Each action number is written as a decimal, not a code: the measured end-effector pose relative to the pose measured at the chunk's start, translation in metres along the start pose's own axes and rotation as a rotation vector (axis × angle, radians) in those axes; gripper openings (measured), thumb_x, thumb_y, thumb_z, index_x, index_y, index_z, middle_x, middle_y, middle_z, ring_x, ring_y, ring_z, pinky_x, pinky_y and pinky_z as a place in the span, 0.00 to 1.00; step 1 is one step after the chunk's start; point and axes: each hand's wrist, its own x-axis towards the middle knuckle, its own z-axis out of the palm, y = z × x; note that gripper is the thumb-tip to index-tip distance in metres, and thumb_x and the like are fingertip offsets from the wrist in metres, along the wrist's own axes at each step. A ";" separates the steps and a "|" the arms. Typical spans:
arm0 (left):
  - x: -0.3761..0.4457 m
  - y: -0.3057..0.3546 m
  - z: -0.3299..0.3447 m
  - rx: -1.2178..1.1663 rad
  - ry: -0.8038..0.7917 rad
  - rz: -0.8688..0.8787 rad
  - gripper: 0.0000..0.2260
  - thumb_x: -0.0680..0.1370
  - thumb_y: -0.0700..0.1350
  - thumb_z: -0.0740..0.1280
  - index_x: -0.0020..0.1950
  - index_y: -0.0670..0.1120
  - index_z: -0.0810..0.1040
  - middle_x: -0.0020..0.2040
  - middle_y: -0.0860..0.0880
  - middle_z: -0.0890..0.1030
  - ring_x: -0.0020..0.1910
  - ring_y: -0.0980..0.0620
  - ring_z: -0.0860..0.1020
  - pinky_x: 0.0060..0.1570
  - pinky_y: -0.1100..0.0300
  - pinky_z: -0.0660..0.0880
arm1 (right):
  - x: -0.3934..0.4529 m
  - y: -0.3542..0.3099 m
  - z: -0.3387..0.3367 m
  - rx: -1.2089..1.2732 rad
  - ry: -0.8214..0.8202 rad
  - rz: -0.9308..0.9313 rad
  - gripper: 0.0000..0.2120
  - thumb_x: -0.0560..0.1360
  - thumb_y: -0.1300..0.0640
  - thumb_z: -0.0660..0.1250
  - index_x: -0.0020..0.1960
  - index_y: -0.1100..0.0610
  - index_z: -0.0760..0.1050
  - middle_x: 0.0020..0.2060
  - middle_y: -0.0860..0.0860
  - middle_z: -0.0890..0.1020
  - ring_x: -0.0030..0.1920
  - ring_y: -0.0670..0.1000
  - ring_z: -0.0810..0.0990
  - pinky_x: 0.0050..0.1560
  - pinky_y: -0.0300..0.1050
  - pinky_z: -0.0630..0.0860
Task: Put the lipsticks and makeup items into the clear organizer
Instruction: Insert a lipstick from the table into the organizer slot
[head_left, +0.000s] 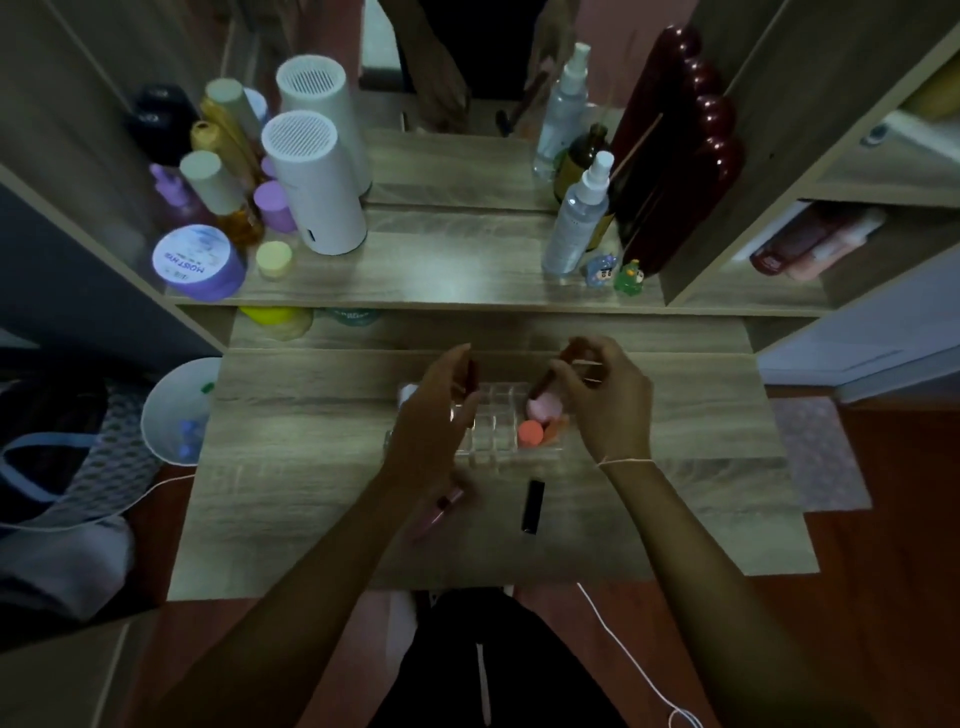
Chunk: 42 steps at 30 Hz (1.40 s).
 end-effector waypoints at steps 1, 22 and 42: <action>0.004 -0.001 0.000 -0.021 0.012 -0.028 0.22 0.76 0.39 0.69 0.69 0.43 0.68 0.60 0.44 0.79 0.55 0.51 0.79 0.57 0.51 0.75 | 0.003 -0.005 0.007 0.010 -0.031 -0.031 0.12 0.70 0.61 0.73 0.54 0.59 0.79 0.46 0.54 0.84 0.44 0.45 0.80 0.46 0.21 0.70; 0.012 -0.033 0.009 0.135 -0.047 -0.081 0.09 0.75 0.38 0.67 0.54 0.44 0.76 0.50 0.45 0.79 0.46 0.50 0.78 0.45 0.57 0.74 | 0.010 0.022 0.080 -0.301 -0.477 -0.214 0.09 0.71 0.59 0.71 0.50 0.52 0.77 0.45 0.51 0.82 0.44 0.52 0.81 0.45 0.51 0.79; 0.003 -0.036 0.005 0.138 -0.086 -0.086 0.12 0.76 0.40 0.68 0.59 0.45 0.75 0.54 0.45 0.78 0.49 0.48 0.78 0.49 0.50 0.78 | 0.006 0.025 0.077 -0.322 -0.452 -0.243 0.12 0.69 0.59 0.73 0.51 0.53 0.76 0.45 0.52 0.83 0.44 0.53 0.81 0.46 0.51 0.79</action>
